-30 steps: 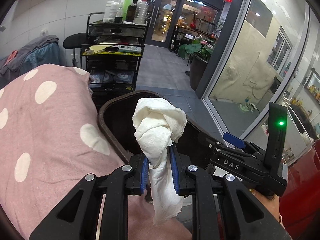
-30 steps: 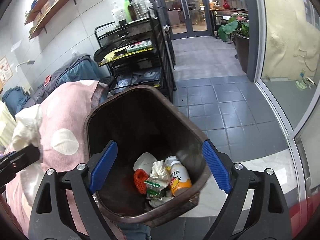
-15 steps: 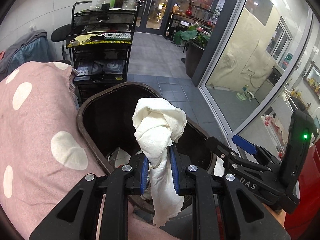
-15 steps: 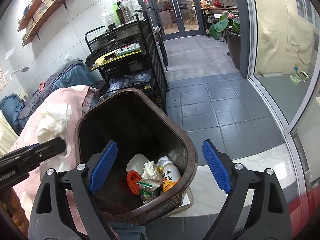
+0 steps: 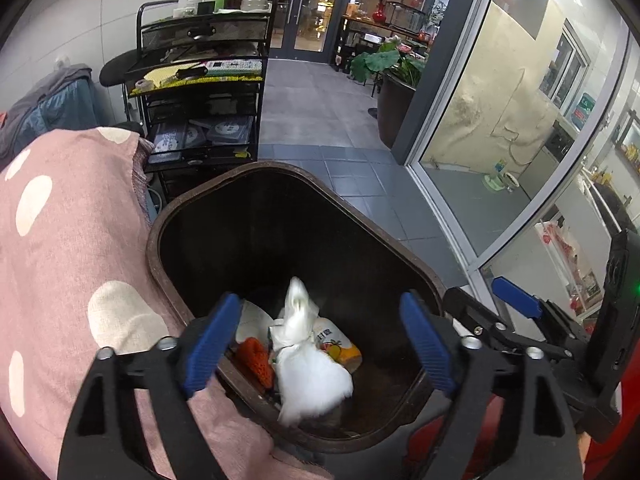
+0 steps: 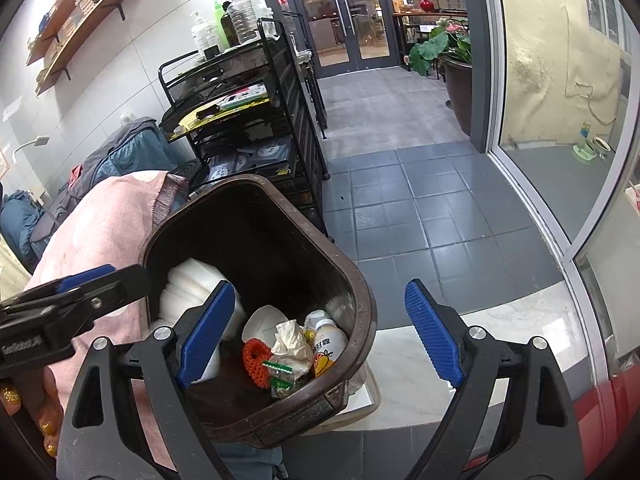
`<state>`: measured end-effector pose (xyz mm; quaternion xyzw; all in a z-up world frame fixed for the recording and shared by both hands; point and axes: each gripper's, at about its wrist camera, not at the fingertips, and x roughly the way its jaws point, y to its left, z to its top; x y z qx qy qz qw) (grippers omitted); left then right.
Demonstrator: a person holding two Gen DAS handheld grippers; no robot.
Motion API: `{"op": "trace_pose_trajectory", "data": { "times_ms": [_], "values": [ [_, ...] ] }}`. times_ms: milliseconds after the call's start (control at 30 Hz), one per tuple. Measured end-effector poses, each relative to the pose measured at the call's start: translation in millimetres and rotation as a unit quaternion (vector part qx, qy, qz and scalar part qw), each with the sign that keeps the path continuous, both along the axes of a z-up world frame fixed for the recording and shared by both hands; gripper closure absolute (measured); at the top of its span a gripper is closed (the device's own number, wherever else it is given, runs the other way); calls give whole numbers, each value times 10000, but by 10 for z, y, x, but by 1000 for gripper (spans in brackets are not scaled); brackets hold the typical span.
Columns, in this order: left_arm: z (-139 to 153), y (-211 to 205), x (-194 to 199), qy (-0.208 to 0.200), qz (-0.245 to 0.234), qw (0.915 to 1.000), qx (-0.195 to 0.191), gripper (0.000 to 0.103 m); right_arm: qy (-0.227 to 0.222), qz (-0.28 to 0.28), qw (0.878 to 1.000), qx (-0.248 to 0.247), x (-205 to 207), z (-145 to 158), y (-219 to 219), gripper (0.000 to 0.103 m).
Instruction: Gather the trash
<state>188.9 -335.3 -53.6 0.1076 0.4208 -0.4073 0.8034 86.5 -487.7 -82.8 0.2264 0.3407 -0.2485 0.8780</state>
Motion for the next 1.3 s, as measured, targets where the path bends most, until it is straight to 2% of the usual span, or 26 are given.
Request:
{"op": "trace_pose_trajectory", "data": {
  "times_ms": [67, 233, 500, 733, 900, 1000, 1133, 1300],
  "values": [
    [-1, 8, -1, -117, 33, 9999, 84, 11, 5, -43, 10000, -4, -15, -5, -20, 17],
    [72, 76, -21, -338, 142, 9993, 19, 10, 33, -123, 9999, -5, -37, -16, -60, 15],
    [385, 405, -224, -1013, 385, 9933, -408, 6, -63, -151, 9998, -64, -43, 38, -32, 11],
    [681, 832, -371, -1487, 724, 9829, -805, 6, -265, 17, 9994, -202, 13, 191, 170, 11],
    [802, 1166, -425, -1670, 1014, 9756, -999, 6, -468, 220, 9975, -488, 67, 387, 489, 10],
    [859, 1413, -450, -1742, 1250, 9701, -1136, 6, -608, 388, 9945, -764, 94, 531, 732, 6],
    [889, 1716, -520, -2049, 1627, 9585, -1130, 6, -878, 736, 9872, -1110, 123, 725, 1106, 6],
    [890, 2075, -598, -2236, 2006, 9468, -1154, 6, -1154, 1220, 9755, -1424, 144, 850, 1595, 6]
  ]
}}
